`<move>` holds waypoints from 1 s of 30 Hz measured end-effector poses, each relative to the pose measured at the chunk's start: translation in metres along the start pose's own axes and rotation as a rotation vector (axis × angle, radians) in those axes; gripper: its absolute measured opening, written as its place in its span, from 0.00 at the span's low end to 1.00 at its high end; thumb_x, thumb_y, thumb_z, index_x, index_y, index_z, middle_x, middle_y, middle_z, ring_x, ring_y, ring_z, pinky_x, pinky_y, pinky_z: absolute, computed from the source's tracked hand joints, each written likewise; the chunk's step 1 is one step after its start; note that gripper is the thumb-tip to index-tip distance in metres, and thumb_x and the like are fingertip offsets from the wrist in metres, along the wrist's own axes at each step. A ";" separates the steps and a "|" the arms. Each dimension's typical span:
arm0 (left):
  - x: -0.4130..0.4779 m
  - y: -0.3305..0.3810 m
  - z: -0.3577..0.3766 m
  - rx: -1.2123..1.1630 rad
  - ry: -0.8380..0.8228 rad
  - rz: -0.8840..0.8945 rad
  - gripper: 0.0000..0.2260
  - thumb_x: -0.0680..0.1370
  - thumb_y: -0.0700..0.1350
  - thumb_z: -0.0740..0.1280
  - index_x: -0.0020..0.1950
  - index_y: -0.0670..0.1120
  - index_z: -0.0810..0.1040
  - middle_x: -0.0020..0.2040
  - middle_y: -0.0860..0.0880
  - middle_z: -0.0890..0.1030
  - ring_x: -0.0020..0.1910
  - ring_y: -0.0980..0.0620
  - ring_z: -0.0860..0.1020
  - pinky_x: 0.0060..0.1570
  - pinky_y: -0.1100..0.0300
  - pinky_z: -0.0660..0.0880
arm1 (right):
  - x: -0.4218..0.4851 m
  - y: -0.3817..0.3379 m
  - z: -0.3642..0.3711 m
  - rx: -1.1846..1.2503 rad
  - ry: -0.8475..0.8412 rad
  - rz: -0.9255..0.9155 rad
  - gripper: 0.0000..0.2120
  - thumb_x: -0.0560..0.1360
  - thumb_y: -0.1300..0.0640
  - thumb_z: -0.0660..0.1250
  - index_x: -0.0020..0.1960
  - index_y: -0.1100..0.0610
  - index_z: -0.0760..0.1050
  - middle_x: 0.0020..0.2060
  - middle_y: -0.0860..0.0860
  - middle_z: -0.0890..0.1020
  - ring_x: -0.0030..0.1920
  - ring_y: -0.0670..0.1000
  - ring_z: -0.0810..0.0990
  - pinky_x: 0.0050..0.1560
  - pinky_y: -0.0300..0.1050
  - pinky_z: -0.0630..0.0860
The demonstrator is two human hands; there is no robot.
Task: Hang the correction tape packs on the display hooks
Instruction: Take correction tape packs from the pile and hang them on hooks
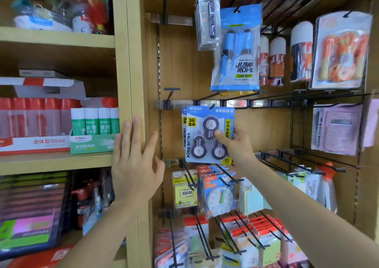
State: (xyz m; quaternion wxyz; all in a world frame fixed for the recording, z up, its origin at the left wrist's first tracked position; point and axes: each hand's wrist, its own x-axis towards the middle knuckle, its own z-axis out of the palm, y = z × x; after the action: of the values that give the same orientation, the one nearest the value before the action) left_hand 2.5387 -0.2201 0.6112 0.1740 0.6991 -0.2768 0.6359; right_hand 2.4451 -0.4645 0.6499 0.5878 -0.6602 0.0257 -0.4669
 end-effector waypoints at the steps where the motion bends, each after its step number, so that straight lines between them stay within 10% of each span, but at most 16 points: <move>1: 0.000 0.000 0.000 -0.004 0.004 0.003 0.25 0.75 0.46 0.64 0.73 0.45 0.74 0.82 0.39 0.54 0.82 0.39 0.51 0.79 0.41 0.53 | -0.001 0.000 0.002 -0.075 0.043 -0.030 0.13 0.75 0.57 0.73 0.58 0.55 0.75 0.50 0.50 0.85 0.52 0.55 0.84 0.54 0.58 0.81; 5: -0.001 -0.001 0.001 -0.009 0.012 0.009 0.24 0.75 0.45 0.64 0.72 0.44 0.76 0.82 0.39 0.54 0.82 0.39 0.52 0.79 0.41 0.52 | -0.016 0.008 0.006 -0.626 0.352 -0.458 0.26 0.73 0.53 0.74 0.67 0.54 0.69 0.60 0.52 0.74 0.61 0.55 0.73 0.60 0.57 0.71; 13: -0.002 -0.001 0.002 -0.014 0.018 0.008 0.23 0.75 0.45 0.64 0.71 0.44 0.77 0.82 0.39 0.55 0.82 0.39 0.52 0.79 0.41 0.52 | -0.023 0.026 0.029 -1.342 -0.009 -0.456 0.51 0.68 0.42 0.75 0.79 0.36 0.43 0.79 0.58 0.39 0.76 0.71 0.48 0.66 0.70 0.61; 20: -0.003 -0.002 0.004 -0.037 0.056 0.010 0.22 0.74 0.43 0.65 0.67 0.44 0.80 0.81 0.38 0.58 0.81 0.39 0.55 0.78 0.39 0.57 | 0.017 0.025 0.038 -1.405 0.035 -0.559 0.44 0.71 0.60 0.73 0.78 0.42 0.52 0.80 0.59 0.51 0.70 0.68 0.65 0.59 0.61 0.73; 30: -0.004 -0.002 0.006 -0.039 0.060 0.002 0.20 0.75 0.43 0.65 0.65 0.44 0.81 0.81 0.39 0.58 0.81 0.39 0.55 0.77 0.39 0.59 | 0.083 0.037 0.049 -1.592 -0.044 -0.470 0.43 0.75 0.51 0.72 0.80 0.44 0.48 0.77 0.57 0.59 0.70 0.66 0.65 0.63 0.61 0.69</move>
State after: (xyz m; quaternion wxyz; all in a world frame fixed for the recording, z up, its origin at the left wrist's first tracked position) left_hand 2.5446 -0.2216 0.6065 0.1953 0.6759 -0.2843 0.6513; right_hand 2.5422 -0.4873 0.6751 -0.1678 -0.8759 0.1981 -0.4067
